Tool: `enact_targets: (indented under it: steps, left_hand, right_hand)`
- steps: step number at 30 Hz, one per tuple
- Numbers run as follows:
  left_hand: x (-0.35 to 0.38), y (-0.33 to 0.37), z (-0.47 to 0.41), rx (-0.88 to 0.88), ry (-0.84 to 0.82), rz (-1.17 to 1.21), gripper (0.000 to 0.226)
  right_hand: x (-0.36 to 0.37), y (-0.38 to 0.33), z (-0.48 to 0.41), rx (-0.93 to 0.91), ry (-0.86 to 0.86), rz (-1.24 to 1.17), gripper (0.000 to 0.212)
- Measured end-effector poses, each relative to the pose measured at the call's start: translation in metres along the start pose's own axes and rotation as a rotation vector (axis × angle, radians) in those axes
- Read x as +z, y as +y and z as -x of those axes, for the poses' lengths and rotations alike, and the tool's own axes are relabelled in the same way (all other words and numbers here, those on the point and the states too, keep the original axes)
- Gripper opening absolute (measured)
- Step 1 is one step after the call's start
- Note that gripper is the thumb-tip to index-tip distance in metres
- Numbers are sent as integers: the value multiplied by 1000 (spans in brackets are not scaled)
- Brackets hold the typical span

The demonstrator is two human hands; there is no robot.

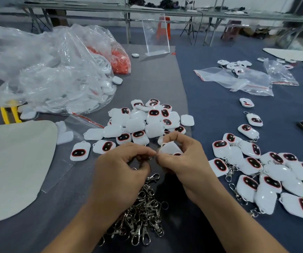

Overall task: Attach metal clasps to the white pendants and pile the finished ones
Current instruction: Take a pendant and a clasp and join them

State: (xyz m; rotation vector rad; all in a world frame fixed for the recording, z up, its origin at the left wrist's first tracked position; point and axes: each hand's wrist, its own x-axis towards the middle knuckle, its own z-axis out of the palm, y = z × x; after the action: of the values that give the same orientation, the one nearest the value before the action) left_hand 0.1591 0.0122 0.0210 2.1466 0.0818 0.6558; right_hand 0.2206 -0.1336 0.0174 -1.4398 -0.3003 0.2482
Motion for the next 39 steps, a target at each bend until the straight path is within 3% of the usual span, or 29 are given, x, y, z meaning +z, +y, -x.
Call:
enact_targets:
  steps: [3, 10, 15, 19, 22, 27, 32, 39]
  left_hand:
    - [-1, 1, 0, -69, -7, 24, 21]
    - [-3, -1, -3, -120, -91, 125, 25]
    - [-3, -2, -11, -81, -35, 67, 20]
    - [-1, -1, -11, -47, -34, 82, 29]
    - [3, -2, -11, -117, -17, 173, 32]
    - [6, -4, -10, -172, -77, 272, 33]
    - [4, -6, -11, -171, -150, 258, 14]
    - [2, -9, -11, -187, -229, 223, 12]
  right_hand:
    - [0, 0, 0, -29, 44, 7, 26]
    - [1, -1, 4, -188, 58, 354, 26]
    - [2, -2, 3, -201, 62, 325, 26]
    - [1, 0, 1, -230, 62, 388, 26]
    - [0, 2, 0, -239, 98, 357, 21]
    - [0, 2, -2, -196, 112, 286, 20]
    - [1, 4, -4, -168, 89, 272, 20]
    - [-3, 5, -4, -155, 23, 305, 18]
